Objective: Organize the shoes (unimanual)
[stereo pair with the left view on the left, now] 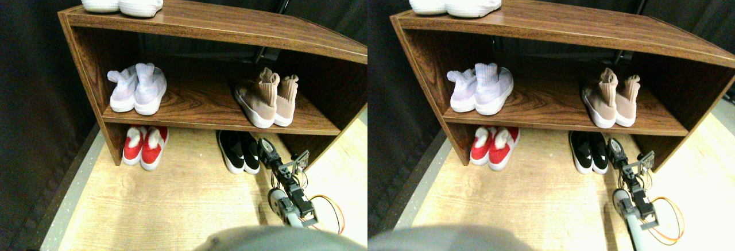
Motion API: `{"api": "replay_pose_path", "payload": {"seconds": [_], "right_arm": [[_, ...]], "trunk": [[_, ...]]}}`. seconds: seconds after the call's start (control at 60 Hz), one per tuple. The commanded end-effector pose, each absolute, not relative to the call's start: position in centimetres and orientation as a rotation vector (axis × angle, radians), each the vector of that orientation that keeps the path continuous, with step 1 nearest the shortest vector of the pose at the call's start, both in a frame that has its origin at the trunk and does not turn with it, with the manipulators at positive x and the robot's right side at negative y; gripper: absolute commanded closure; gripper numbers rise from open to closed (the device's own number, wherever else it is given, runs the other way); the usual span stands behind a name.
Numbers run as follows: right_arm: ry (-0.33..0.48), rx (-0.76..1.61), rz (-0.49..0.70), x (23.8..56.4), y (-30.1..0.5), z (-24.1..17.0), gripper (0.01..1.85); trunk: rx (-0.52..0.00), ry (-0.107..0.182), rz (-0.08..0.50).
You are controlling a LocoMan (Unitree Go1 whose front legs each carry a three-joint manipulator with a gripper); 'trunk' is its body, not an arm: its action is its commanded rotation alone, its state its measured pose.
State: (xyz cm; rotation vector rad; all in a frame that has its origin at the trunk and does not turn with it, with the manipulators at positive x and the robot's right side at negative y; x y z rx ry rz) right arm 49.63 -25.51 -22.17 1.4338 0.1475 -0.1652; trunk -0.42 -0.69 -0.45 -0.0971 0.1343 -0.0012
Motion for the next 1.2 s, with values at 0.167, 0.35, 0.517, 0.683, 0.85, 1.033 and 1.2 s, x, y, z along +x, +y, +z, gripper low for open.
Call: {"api": "replay_pose_path", "payload": {"seconds": [0.167, 0.35, 0.517, 0.683, 0.85, 1.033, 1.2], "right_arm": [[0.079, 1.373, -0.194, 50.1, -27.0, -21.1, 1.8], [0.059, 1.368, -0.152, 49.4, -27.8, -19.0, 1.8], [0.052, 1.356, -0.078, 48.1, -27.5, -17.6, 1.8], [0.077, 1.38, -0.017, 45.9, -27.1, -16.2, 1.8], [0.075, 1.358, 0.038, 43.2, -26.8, -15.0, 1.8], [0.058, 1.354, 0.101, 41.0, -26.6, -13.9, 1.8], [0.039, 1.294, 0.197, 39.0, -26.5, -12.2, 1.8]], "trunk": [[-0.115, 0.142, -0.003], [-0.098, 0.12, -0.027], [-0.092, 0.097, -0.043], [-0.091, 0.071, -0.052], [-0.089, 0.049, -0.064], [-0.083, 0.019, -0.073], [-0.078, -0.007, -0.079]]}}
